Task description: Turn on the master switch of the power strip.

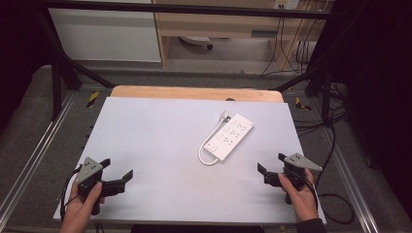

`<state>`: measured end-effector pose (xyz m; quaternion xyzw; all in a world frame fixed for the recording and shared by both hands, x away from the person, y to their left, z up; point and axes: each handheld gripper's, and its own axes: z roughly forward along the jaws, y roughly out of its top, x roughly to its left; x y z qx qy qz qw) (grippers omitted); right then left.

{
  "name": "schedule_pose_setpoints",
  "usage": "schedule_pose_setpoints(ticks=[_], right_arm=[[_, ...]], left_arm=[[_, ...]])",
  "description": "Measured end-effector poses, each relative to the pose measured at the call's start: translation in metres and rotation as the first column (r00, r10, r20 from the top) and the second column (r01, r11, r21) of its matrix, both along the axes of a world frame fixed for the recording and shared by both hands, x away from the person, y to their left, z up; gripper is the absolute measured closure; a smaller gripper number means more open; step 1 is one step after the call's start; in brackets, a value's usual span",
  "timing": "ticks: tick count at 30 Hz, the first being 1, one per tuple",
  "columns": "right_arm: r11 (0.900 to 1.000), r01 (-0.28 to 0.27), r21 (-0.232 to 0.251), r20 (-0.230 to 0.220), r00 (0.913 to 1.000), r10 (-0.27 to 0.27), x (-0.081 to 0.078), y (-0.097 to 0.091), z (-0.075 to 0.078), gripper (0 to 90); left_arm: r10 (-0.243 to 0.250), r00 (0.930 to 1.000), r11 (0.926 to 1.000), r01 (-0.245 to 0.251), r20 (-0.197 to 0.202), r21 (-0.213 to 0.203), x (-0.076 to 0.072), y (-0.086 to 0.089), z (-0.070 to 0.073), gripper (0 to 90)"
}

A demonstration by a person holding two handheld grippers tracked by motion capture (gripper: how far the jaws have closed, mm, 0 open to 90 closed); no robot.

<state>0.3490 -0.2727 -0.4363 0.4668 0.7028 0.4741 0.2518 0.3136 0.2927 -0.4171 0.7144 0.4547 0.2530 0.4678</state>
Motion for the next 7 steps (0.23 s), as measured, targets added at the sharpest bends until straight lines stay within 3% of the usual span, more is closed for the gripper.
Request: schedule_pose_setpoints(ticks=[7], right_arm=[[0.9966, -0.004, -0.083, -0.058, 0.9983, -0.001, 0.008, 0.009, -0.012, 5.7]], left_arm=[[-0.002, 1.0, 1.0, 0.002, 0.002, 0.001, 0.0, -0.001, 0.0, 5.6]])
